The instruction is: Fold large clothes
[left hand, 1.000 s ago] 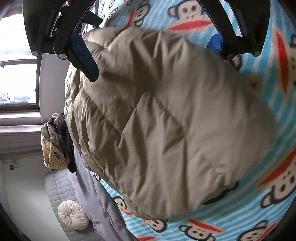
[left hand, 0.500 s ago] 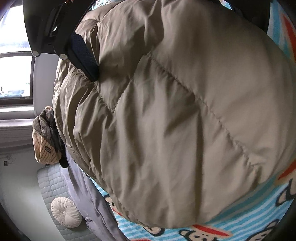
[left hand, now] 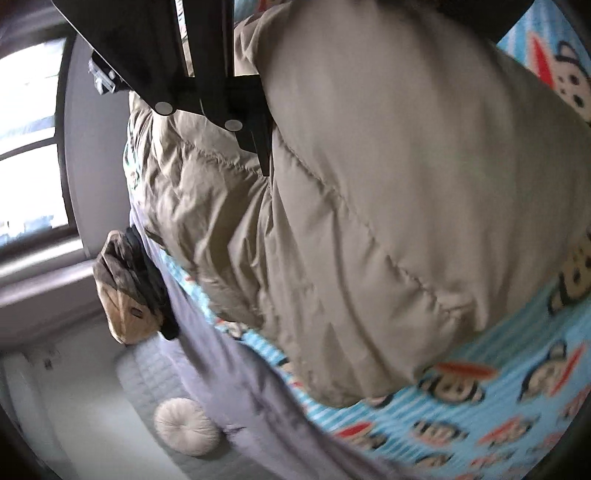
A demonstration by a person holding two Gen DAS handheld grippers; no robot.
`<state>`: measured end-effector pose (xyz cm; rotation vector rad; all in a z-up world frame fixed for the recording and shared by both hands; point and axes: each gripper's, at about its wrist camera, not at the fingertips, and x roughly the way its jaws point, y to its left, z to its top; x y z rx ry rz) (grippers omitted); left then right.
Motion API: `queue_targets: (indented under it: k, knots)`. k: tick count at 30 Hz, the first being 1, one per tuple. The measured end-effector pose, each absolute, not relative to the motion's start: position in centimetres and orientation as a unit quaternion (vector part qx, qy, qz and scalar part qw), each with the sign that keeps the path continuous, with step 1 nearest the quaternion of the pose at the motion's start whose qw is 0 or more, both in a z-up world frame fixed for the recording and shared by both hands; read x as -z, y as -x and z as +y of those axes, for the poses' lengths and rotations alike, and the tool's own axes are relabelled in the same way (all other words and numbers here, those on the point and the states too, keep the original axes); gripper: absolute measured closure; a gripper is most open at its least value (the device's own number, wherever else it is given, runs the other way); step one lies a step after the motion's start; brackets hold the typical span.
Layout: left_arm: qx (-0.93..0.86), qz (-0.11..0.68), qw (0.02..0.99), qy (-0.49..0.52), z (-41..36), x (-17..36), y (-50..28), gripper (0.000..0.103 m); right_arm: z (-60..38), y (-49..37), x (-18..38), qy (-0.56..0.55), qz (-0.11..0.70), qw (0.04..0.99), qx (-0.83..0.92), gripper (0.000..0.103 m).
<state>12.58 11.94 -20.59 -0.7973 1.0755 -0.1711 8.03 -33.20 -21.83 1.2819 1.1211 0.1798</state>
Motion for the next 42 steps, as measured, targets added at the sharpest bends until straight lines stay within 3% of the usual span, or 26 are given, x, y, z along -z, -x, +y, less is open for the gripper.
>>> queue_targets:
  k: [10,23,26,30,32,36,42]
  knots:
    - [0.133,0.518,0.776,0.335,13.3,16.6,-5.3,0.081,-33.3,-2.4,18.3,-0.548,0.506,0.659,-0.098,0.075]
    - [0.131,0.594,0.731,0.310,14.7,19.2,6.5,0.081,-34.3,7.4,19.0,-0.525,0.557,0.641,-0.061,0.075]
    - [0.092,0.611,0.734,0.283,14.1,20.1,7.4,0.075,-34.7,7.3,20.7,-0.531,0.571,0.624,-0.046,0.071]
    - [0.034,0.618,0.737,0.272,13.9,20.1,8.6,0.059,-35.3,7.6,21.2,-0.531,0.585,0.611,-0.049,0.064]
    - [0.018,0.623,0.736,0.265,14.2,19.9,9.5,0.059,-35.5,7.6,20.8,-0.518,0.594,0.613,-0.049,0.059]
    - [-0.013,0.622,0.750,0.225,16.2,17.3,11.8,0.059,-36.0,7.9,19.1,-0.473,0.626,0.618,-0.039,0.041]
    - [-0.063,0.581,0.795,0.163,18.0,12.5,13.0,0.059,-38.3,9.9,14.2,-0.396,0.616,0.681,-0.016,0.038]
